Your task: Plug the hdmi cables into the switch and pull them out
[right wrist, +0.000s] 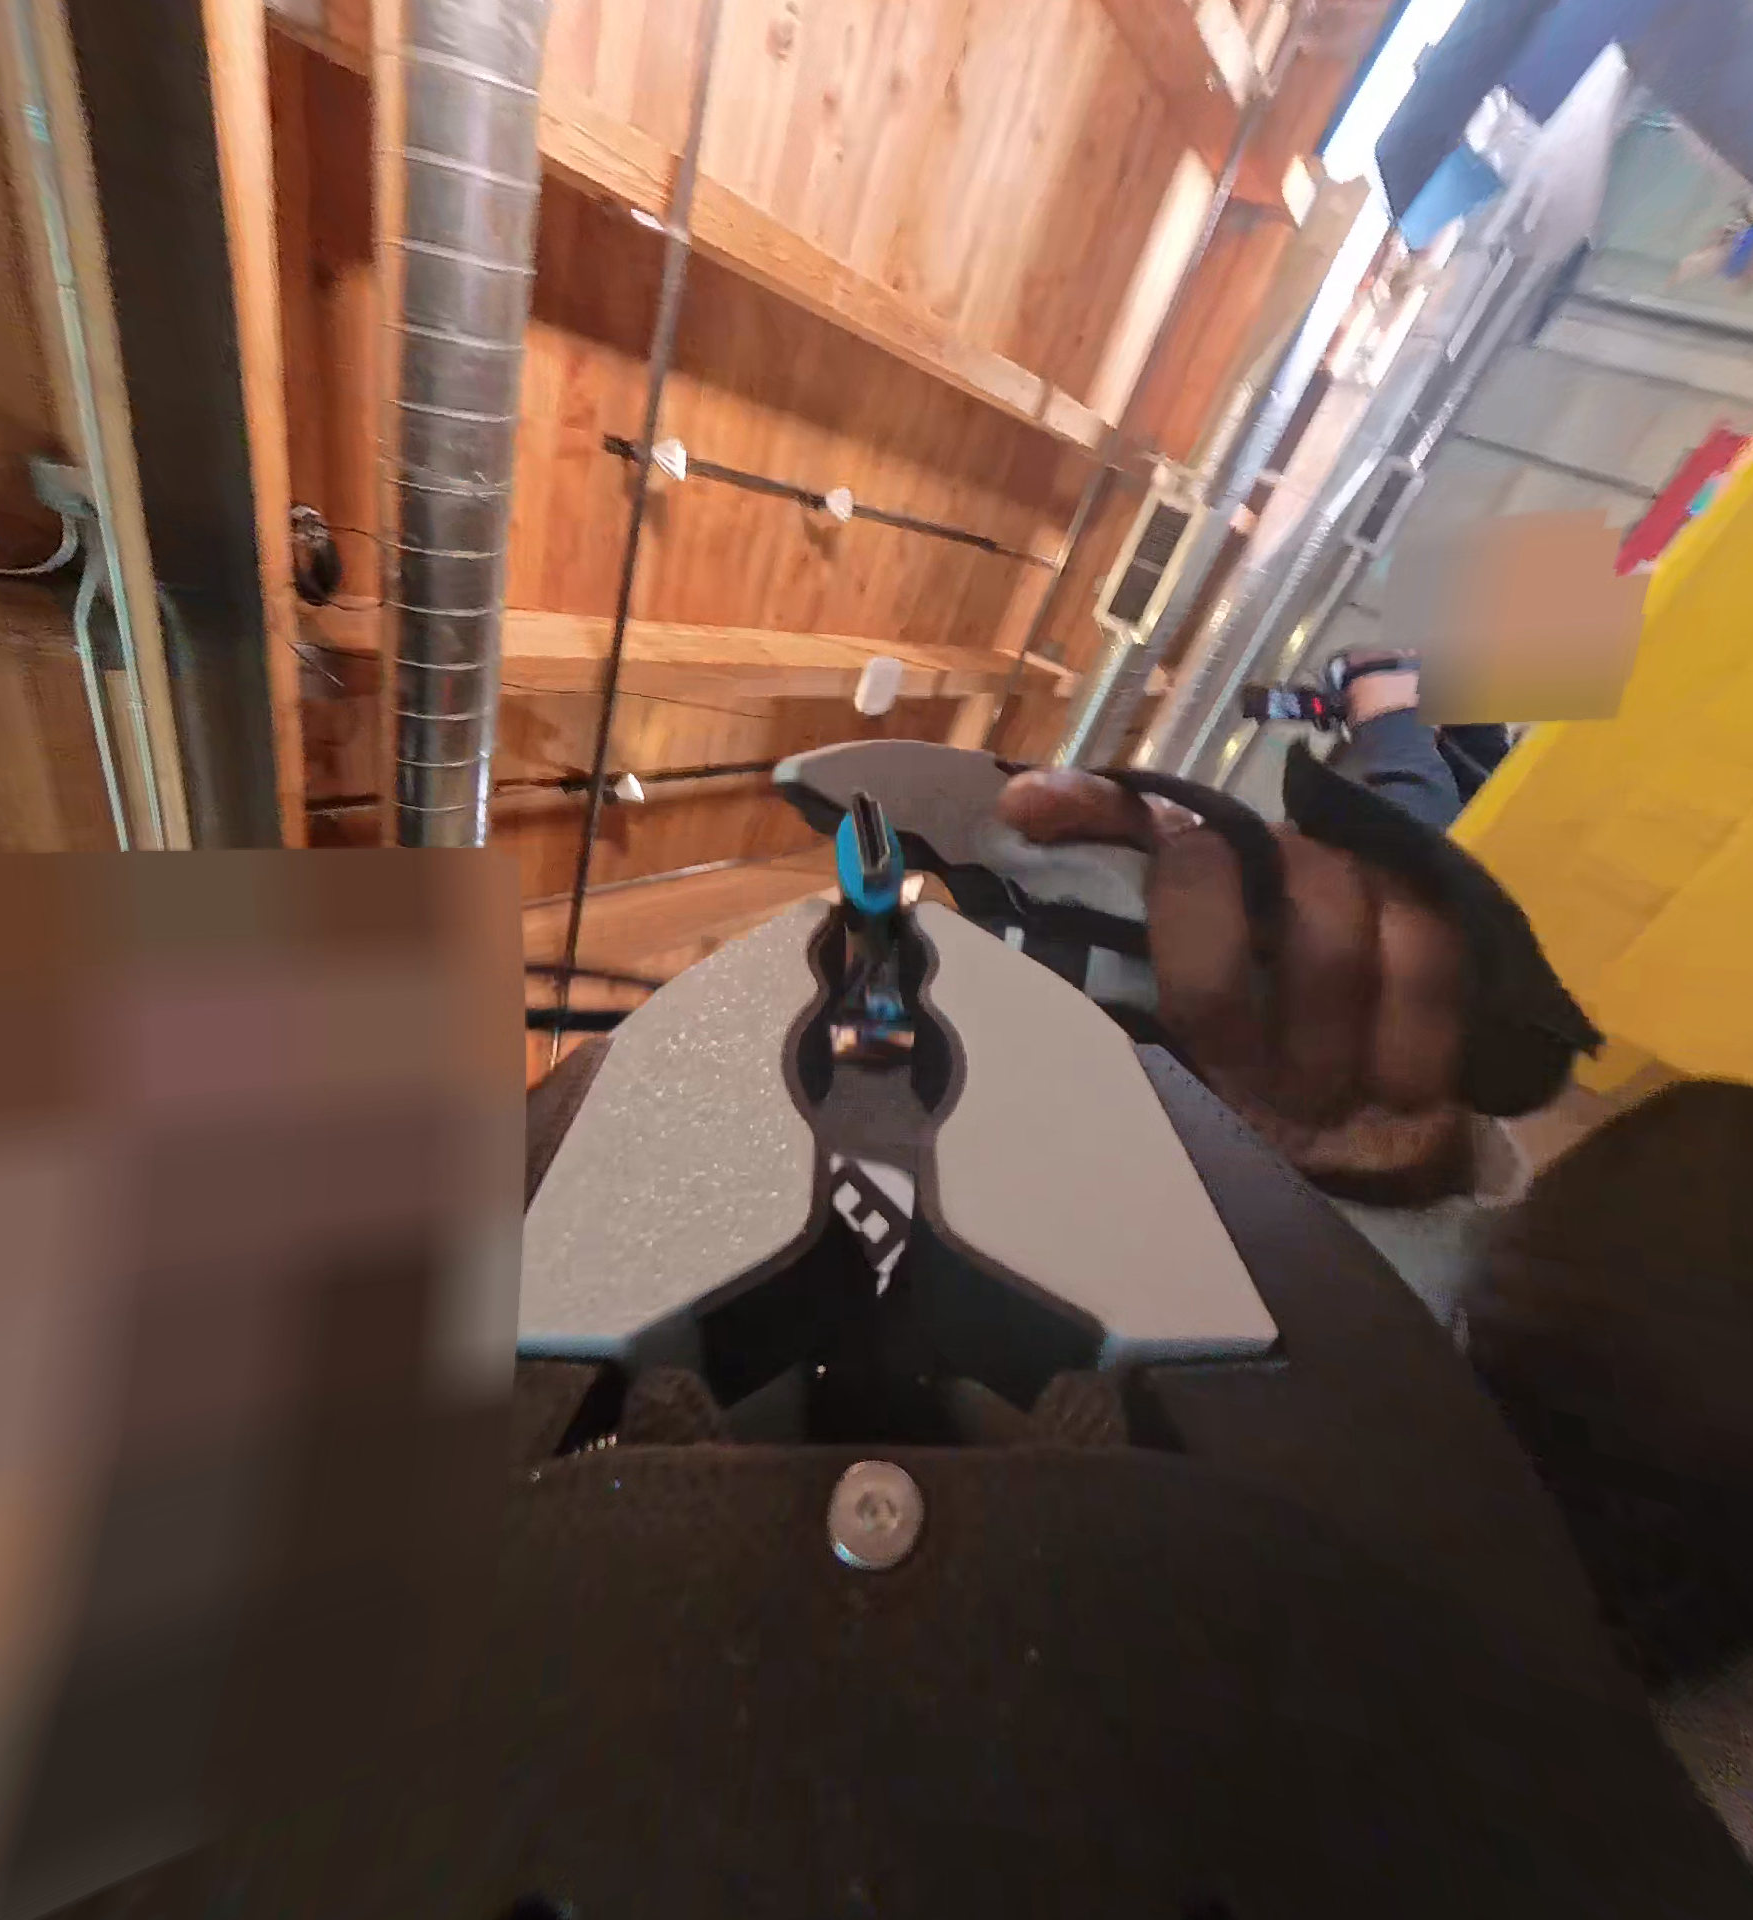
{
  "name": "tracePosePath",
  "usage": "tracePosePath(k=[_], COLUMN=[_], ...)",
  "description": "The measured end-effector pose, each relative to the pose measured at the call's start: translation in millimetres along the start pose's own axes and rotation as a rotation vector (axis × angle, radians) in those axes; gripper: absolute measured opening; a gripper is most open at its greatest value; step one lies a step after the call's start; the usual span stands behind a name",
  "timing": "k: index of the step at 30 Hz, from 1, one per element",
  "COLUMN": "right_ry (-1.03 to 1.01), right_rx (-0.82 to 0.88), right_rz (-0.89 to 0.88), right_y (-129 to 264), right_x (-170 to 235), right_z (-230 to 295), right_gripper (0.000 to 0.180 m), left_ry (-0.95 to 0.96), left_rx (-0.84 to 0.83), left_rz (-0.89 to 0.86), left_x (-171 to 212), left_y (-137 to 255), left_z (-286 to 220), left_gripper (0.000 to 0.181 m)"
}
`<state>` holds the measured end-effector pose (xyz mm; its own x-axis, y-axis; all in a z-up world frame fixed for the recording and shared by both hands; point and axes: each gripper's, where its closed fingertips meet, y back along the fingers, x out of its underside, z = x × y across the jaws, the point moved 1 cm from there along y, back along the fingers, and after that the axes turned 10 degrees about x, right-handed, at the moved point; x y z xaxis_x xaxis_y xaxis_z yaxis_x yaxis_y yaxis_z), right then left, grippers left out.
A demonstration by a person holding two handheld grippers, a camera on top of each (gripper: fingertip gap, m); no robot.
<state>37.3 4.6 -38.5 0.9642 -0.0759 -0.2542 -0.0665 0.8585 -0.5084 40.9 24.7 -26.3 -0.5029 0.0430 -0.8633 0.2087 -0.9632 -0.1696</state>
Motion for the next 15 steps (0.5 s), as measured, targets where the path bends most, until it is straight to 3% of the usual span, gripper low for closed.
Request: tracePosePath(k=[4, 12, 15], right_ry=[0.010, 0.071, 0.070], right_rx=[-0.019, 0.143, 0.172], right_rz=[0.011, -0.089, -0.141], right_y=[-3, 6, 9], right_x=[2, -13, -18], right_z=[5, -8, -11], right_gripper=[0.009, 0.009, 0.009], left_ry=[-0.143, -0.283, -0.341], left_rx=[-0.071, -0.170, -0.179], left_rz=[-0.004, 0.200, 0.242], left_x=[-9, 13, 18], left_y=[4, 7, 4], left_z=[3, 16, 15], left_gripper=[0.040, 0.040, 0.027])
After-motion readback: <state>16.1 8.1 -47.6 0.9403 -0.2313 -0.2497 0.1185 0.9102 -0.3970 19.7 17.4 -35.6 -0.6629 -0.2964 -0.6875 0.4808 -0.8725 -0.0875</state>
